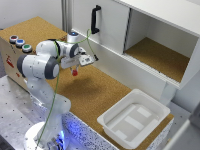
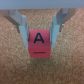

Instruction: Grasp the pink block, then rotate it left

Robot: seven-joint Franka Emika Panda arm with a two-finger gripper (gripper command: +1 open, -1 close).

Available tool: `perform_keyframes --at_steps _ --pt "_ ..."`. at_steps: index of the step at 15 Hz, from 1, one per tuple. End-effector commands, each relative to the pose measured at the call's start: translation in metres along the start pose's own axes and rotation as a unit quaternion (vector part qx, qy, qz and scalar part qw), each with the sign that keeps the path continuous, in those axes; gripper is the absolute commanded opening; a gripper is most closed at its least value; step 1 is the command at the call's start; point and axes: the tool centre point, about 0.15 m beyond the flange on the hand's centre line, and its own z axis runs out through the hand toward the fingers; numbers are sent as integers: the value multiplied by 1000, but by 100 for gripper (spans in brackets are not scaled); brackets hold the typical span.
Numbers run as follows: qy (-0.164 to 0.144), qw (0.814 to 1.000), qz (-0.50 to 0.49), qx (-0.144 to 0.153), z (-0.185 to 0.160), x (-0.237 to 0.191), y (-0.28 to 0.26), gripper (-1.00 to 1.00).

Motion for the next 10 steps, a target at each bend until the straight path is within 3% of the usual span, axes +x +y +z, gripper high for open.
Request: perform_keyframes --at_steps 1,4,5,9,10 --pt "6 998 -57 19 29 0 18 -100" --pt "13 996 -78 29 29 -6 18 -100" --pt "14 996 -81 29 27 -8 20 100" --pt "38 994 -78 60 3 -7 22 100" --pt "39 995 -75 56 -6 -3 19 100"
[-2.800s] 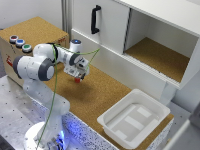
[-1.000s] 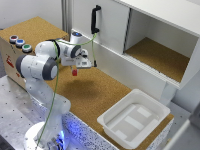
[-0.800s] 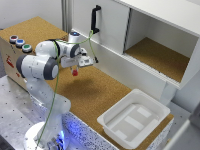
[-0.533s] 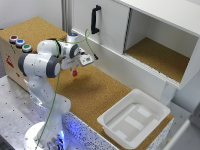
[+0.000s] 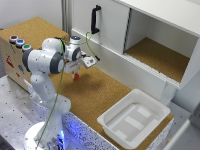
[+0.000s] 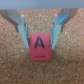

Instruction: Grasp the pink block, then rotate it left

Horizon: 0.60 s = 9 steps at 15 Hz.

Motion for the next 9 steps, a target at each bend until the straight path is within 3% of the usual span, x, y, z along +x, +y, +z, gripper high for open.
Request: perform_keyframes --at_steps 1,5,9 --pt "41 998 2 40 -39 11 6 100" --pt "33 992 116 40 -64 48 5 100" --pt "34 954 292 59 -65 110 -21 100"
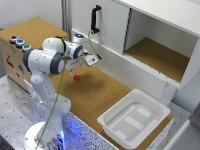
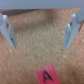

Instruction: Grasp the pink block, then rotate it left

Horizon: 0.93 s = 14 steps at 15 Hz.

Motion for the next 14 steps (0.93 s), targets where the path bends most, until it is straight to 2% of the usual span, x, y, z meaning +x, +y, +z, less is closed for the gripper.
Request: perform_keyframes --at_steps 1,3,6,10,14 --pt "-22 982 188 14 -4 63 -44 100" --pt "-24 961 276 -1 -9 68 -54 100" --pt "-21 925 378 -16 -20 53 -56 100" --pt "-3 894 448 -21 -34 30 -44 100" --pt "-11 871 491 -20 -33 8 -32 100"
